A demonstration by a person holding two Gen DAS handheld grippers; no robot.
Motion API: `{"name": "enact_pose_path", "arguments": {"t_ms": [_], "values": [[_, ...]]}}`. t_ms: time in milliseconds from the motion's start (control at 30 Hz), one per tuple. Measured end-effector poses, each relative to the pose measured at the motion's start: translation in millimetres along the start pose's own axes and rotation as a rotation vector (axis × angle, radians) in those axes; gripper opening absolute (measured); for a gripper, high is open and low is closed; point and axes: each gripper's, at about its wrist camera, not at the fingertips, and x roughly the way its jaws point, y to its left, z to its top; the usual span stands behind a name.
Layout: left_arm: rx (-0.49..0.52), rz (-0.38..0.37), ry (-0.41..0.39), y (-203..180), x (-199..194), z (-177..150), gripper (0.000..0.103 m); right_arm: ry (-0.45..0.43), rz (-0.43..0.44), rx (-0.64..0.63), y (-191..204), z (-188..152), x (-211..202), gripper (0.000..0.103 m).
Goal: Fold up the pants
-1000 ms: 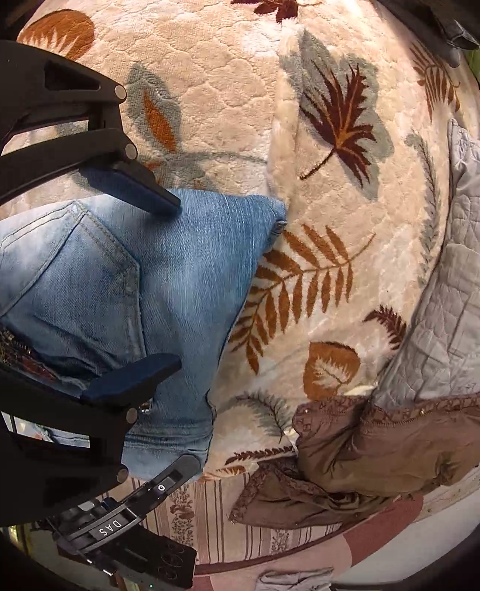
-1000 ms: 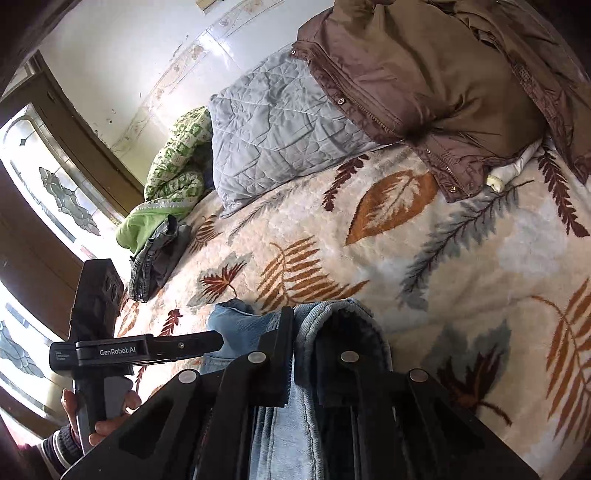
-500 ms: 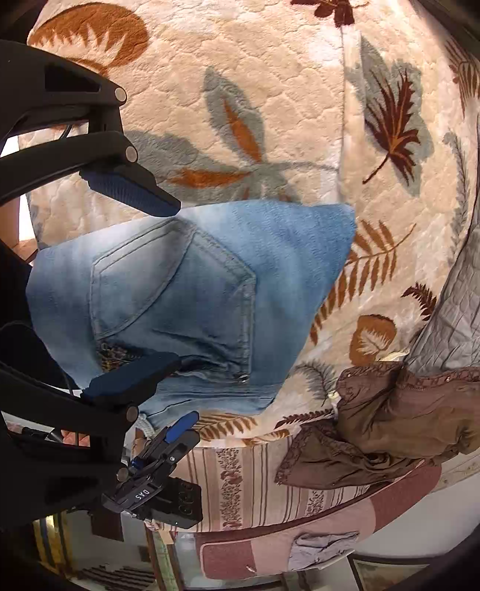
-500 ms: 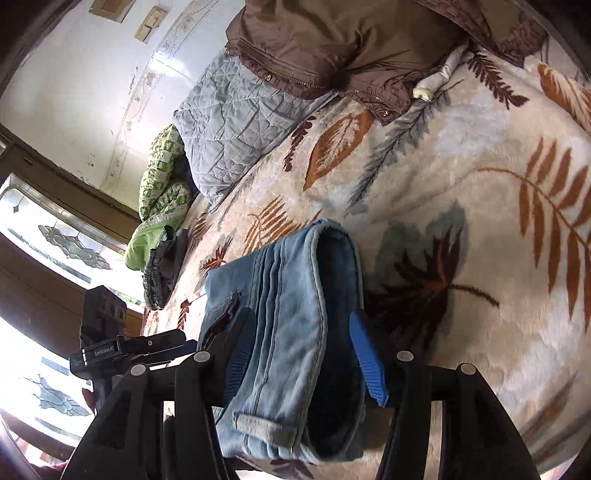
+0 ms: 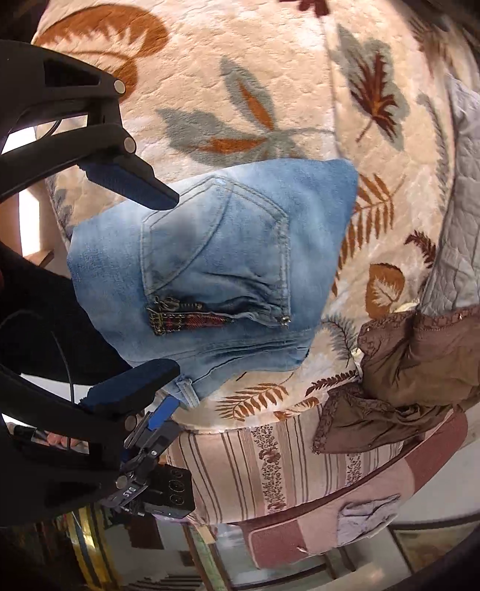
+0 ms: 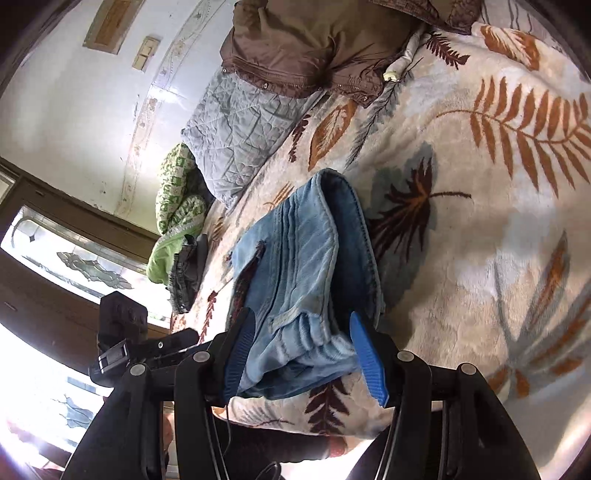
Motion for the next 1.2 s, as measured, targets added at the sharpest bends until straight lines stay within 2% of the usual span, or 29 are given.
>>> {"name": "enact_pose_path", "arguments": {"t_ms": [67, 233, 267, 367, 433, 533, 700, 867, 933, 967, 1000, 1033, 1067, 1100, 1167, 1200], "values": [[0.11, 0.037, 0.019, -14.9, 1.5, 17.1, 0.083, 0.015, 0.05, 0.048, -2.6, -14.5, 4.2, 0.063], [0.319, 0.112, 0.115, -55.7, 27.9, 65.5, 0.083, 0.037, 0.094, 0.128, -4.7, -31.0, 36.3, 0.063], [0.356, 0.124, 0.129, -63.2, 33.2, 74.5, 0.083, 0.03, 0.096, 0.143, -4.9, -32.1, 41.7, 0.063], [0.435, 0.167, 0.168, -80.8, 53.9, 100.4, 0.083, 0.002, 0.033, 0.159, -1.8, -34.8, 54.0, 0.063], [0.483, 0.17, 0.203, -87.9, 70.3, 111.9, 0.083, -0.004, 0.035, 0.166, 0.6, -37.5, 60.7, 0.063], [0.576, 0.175, 0.234, -93.6, 94.1, 118.0, 0.083, -0.002, 0.031, 0.162, 1.9, -39.7, 67.9, 0.066], [0.69, 0.214, 0.37, -87.9, 131.9, 120.5, 0.083, -0.006, 0.071, 0.224, -12.7, -42.8, 69.2, 0.064], [0.718, 0.143, 0.473, -83.0, 152.4, 113.8, 0.083, -0.039, 0.11, 0.289, -21.8, -44.9, 71.1, 0.065], [0.753, 0.15, 0.453, -83.9, 153.7, 105.7, 0.082, -0.063, 0.134, 0.307, -24.5, -47.3, 72.5, 0.064], [0.761, 0.147, 0.432, -85.0, 150.6, 103.0, 0.075, -0.067, 0.131, 0.312, -26.0, -48.2, 73.4, 0.056], [0.762, 0.146, 0.415, -84.9, 146.2, 101.2, 0.07, -0.065, 0.122, 0.318, -28.5, -49.4, 74.2, 0.037], [0.756, 0.15, 0.4, -83.6, 141.4, 102.1, 0.057, -0.064, 0.138, 0.334, -31.4, -51.2, 75.0, 0.035], [0.739, 0.147, 0.394, -80.8, 134.7, 103.5, 0.048, -0.067, 0.164, 0.353, -32.3, -52.4, 75.0, 0.032], [0.717, 0.132, 0.394, -78.0, 126.2, 104.8, 0.045, -0.064, 0.196, 0.362, -29.4, -51.9, 75.2, 0.027], [0.714, 0.115, 0.384, -77.5, 102.6, 102.7, 0.042, -0.025, 0.344, 0.362, -14.7, -48.7, 78.9, 0.021], [0.735, 0.121, 0.373, -79.7, 89.6, 100.2, 0.042, -0.011, 0.4, 0.344, -3.9, -48.0, 79.0, 0.021]]}}
